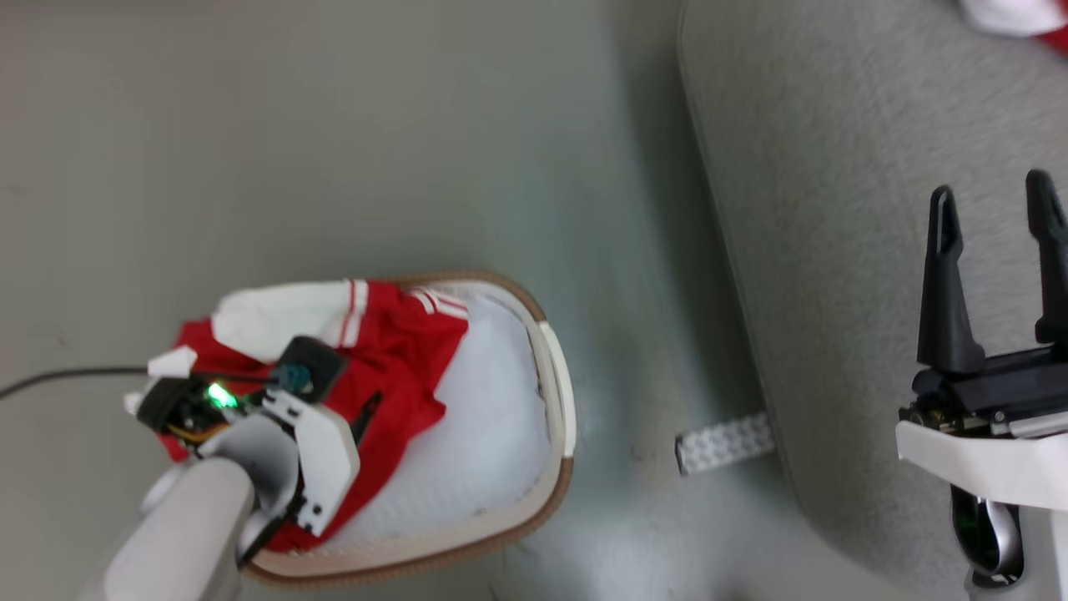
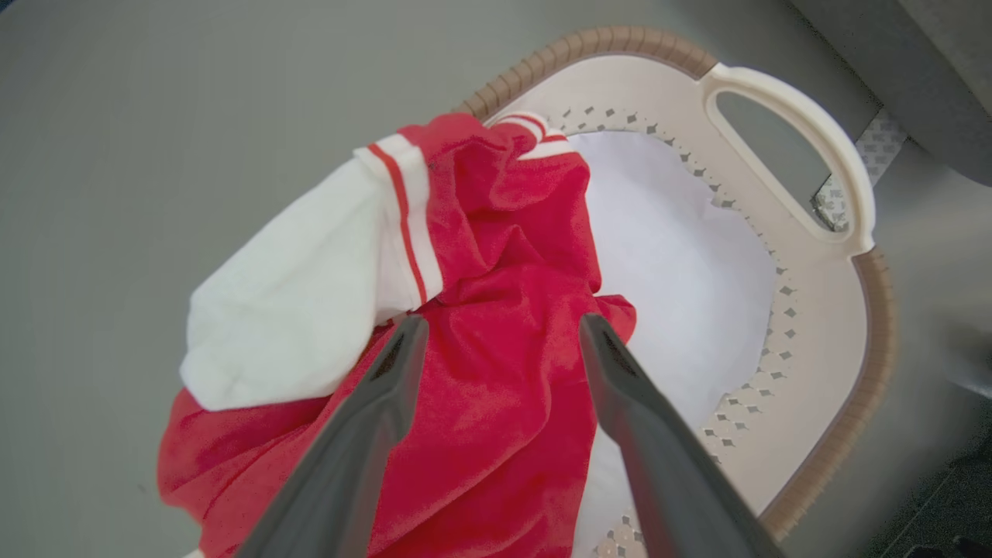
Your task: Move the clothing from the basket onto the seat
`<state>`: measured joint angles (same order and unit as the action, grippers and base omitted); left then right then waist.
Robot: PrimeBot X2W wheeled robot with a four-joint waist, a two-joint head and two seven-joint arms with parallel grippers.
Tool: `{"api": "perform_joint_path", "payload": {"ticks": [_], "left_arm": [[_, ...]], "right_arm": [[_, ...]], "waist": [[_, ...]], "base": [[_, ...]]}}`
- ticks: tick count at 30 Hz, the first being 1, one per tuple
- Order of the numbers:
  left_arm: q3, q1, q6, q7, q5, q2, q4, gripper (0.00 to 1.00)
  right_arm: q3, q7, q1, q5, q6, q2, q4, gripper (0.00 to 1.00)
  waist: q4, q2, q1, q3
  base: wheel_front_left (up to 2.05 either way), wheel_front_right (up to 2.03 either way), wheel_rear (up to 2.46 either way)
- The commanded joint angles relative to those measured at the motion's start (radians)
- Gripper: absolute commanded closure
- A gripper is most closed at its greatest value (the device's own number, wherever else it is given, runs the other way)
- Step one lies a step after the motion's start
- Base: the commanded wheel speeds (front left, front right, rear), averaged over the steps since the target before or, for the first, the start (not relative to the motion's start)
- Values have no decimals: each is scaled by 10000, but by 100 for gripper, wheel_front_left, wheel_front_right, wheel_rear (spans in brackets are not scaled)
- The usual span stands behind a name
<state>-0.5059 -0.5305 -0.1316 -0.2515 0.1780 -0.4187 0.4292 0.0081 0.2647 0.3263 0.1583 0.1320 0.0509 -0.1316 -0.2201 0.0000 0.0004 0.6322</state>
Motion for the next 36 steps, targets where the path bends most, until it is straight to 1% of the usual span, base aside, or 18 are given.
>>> {"api": "perform_joint_path", "payload": {"ticks": [1,7,13,20,21,22,23,26,29,32,34,36], "left_arm": [[-15,-232,17,51,-136,-99,127,0],[-334,-1342,17,134,-161,-171,867,0],[-448,-2388,37,297,-176,227,1769,0],[-674,-3030,129,726,-300,511,2903,0],[-740,-3076,120,857,-358,538,3027,51],[-789,-3143,117,983,-416,558,3129,80],[-842,-3185,108,1094,-402,604,3279,100],[-1058,-3166,69,1355,-321,802,3652,100],[-1108,-3014,27,1726,45,1009,3959,100],[-1239,-2743,10,2079,394,1186,4258,100],[-1384,-2410,7,2345,827,1427,4322,100],[-1618,-2074,2,2621,1337,1536,4211,100]], "right_arm": [[-18,-6,221,40,-25,-8,-88,0],[-70,-8,572,112,-25,-5,-437,0],[-141,-6,790,59,-25,-4,-786,0],[-184,-6,774,39,-25,-6,-1040,0],[-212,-6,723,40,-25,-6,-1052,0],[-242,-8,684,69,-25,-4,-1047,0],[-266,-6,643,84,-25,-6,-1031,0],[-373,-6,500,122,-25,-6,-928,0],[-429,-8,342,58,-25,-6,-720,0],[-594,-6,254,-26,-25,-3,-475,0],[-773,-8,106,-78,-25,-3,-271,0],[-868,-8,3,-163,-25,-4,-33,0]], "waist": [[-314,0,-4,1309],[-95,0,-4,2444],[121,0,-4,3234],[23,0,-4,3700],[13,0,-4,3718],[6,0,-4,3734],[5,0,-4,3737],[85,0,-4,3602],[256,0,-4,3232],[519,0,-4,2580],[713,0,-4,1967],[909,0,-4,1276]], "base": [[0,0,0],[0,0,0],[0,0,0],[0,0,0],[0,0,0],[0,0,0],[0,0,0],[0,0,0],[0,0,0],[0,0,0],[0,0,0],[0,0,0]]}}
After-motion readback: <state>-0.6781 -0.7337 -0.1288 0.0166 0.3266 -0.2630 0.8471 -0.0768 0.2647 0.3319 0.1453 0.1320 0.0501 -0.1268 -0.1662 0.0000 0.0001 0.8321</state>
